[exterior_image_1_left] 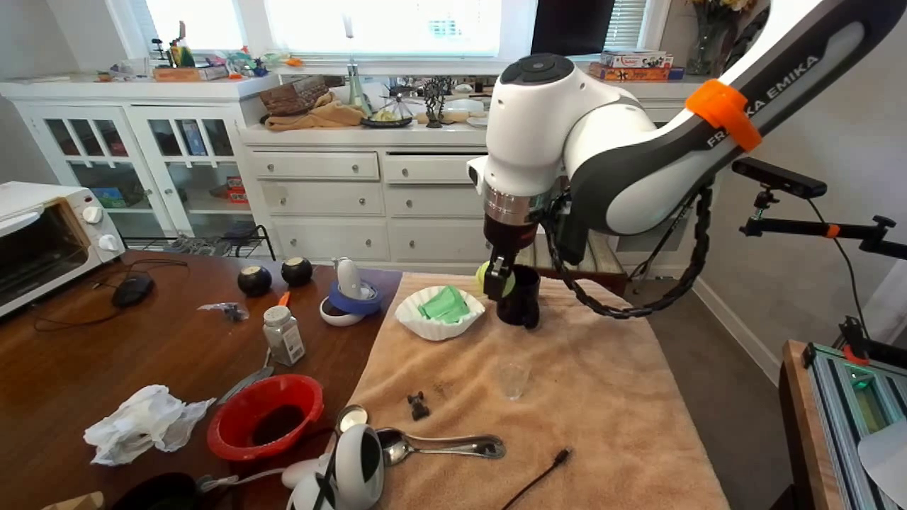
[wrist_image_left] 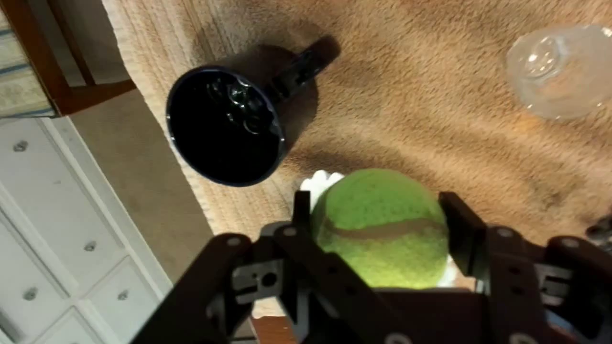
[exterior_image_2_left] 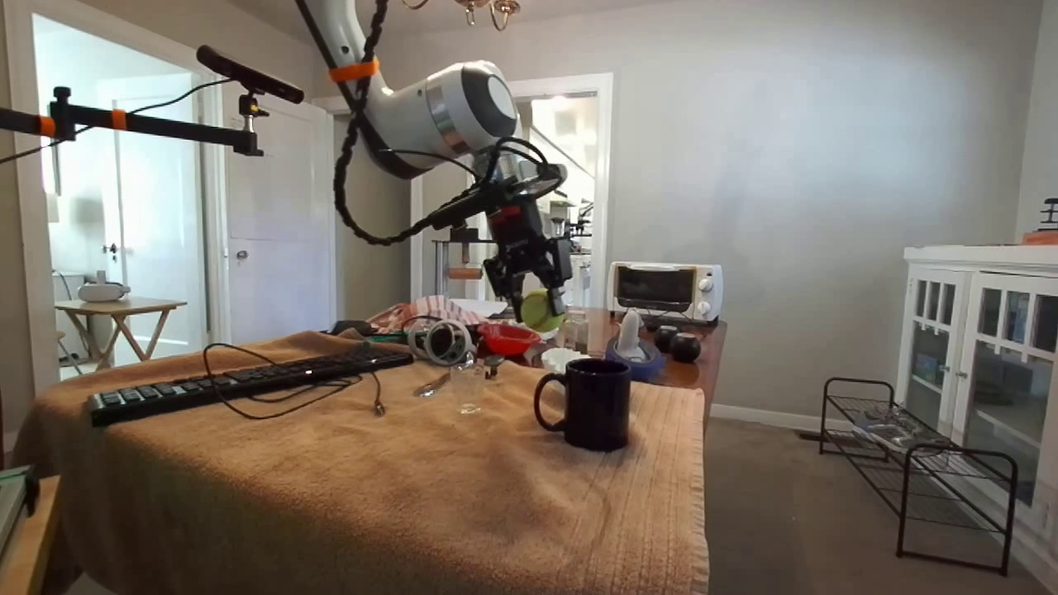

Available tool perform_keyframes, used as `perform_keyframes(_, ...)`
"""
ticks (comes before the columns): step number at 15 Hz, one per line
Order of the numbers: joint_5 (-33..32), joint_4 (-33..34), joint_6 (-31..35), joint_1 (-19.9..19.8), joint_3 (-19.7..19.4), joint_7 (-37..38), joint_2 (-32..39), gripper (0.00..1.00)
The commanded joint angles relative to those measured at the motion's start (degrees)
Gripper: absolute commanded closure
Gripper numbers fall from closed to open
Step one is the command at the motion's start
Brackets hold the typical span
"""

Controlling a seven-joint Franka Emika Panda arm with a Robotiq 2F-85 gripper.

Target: Put the tennis ball in the black mug.

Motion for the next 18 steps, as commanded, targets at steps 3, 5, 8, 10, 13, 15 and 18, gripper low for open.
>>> perform_keyframes(3, -0.4, 5.0, -3.7, -0.1, -3.9, 13.5, 2.8, 0.58)
perform_keyframes(5, 1.9, 3.5, -7.0, -0.3, -4.1, 16.2, 1.7, 0.58)
perform_keyframes(8, 2.6, -0.6, -9.3, -0.7, -4.1, 22.0, -1.7, 0.58)
perform_keyframes(10, 2.2, -2.6, -8.0, -1.0, -4.1, 26.2, -3.4, 0.58)
perform_keyframes(13, 2.7, -3.5, -7.7, -1.8, -3.2, 27.6, -4.5, 0.58)
perform_keyframes(15, 1.8, -4.9, -6.5, -1.7, -2.4, 27.4, -5.9, 0.58)
perform_keyframes(18, 1.7, -2.7, -8.2, -2.2, -1.8, 26.4, -4.4, 0.33)
